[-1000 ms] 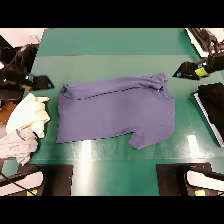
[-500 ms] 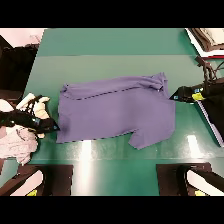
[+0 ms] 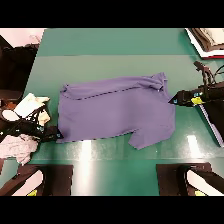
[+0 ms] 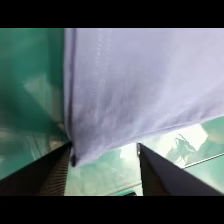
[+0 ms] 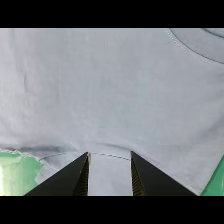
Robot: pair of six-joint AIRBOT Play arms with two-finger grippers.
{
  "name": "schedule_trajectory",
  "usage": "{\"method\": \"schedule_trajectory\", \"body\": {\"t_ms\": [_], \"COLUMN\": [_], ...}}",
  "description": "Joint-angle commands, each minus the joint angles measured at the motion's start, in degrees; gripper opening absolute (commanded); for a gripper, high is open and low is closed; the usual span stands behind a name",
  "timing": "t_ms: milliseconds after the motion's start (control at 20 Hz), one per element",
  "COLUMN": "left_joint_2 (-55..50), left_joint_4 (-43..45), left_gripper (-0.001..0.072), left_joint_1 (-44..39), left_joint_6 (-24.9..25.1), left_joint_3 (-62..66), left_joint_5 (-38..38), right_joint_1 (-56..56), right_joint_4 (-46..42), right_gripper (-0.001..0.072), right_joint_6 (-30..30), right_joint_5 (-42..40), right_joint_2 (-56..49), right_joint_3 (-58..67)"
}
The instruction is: Fold the shirts.
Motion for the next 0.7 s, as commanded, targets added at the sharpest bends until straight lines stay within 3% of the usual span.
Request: {"method": "schedule_trajectory", "body": {"t_ms": [0, 100, 250, 400, 550, 650], "left_joint_2": [0.0, 0.0, 0.0, 0.0, 0.0, 0.0], "left_joint_4": [-1.4, -1.6, -1.5, -1.9, -3.4, -3.9], "left_gripper": [0.0409, 0.0049, 0.0027, 0.0027, 0.0027, 0.0027], "left_joint_1": [0.0, 0.0, 0.0, 0.0, 0.0, 0.0], "left_joint_6": [0.1, 0.1, 1.1, 1.1, 1.1, 1.1], "left_joint_3": [-1.4, -1.4, 1.3, 5.3, 6.8, 6.8], "left_joint_5": [2.6, 3.5, 2.7, 1.6, 1.4, 1.4], "right_joint_1": [0.0, -0.5, -4.7, -12.0, -20.2, -23.0], "right_joint_4": [0.0, -0.7, -0.7, -0.7, -0.4, 0.2], "right_gripper": [0.0295, 0.0295, 0.0295, 0.0304, 0.0472, 0.0469], "right_joint_6": [0.0, 0.0, 0.0, 0.0, 0.0, -2.0], "right_joint_5": [0.4, 2.6, 6.2, 4.7, 2.6, 0.5], "right_joint_2": [0.1, 0.1, 0.6, 2.3, 2.0, 0.2], "right_joint_3": [-0.1, -0.1, -3.3, -12.9, -22.3, -26.1]}}
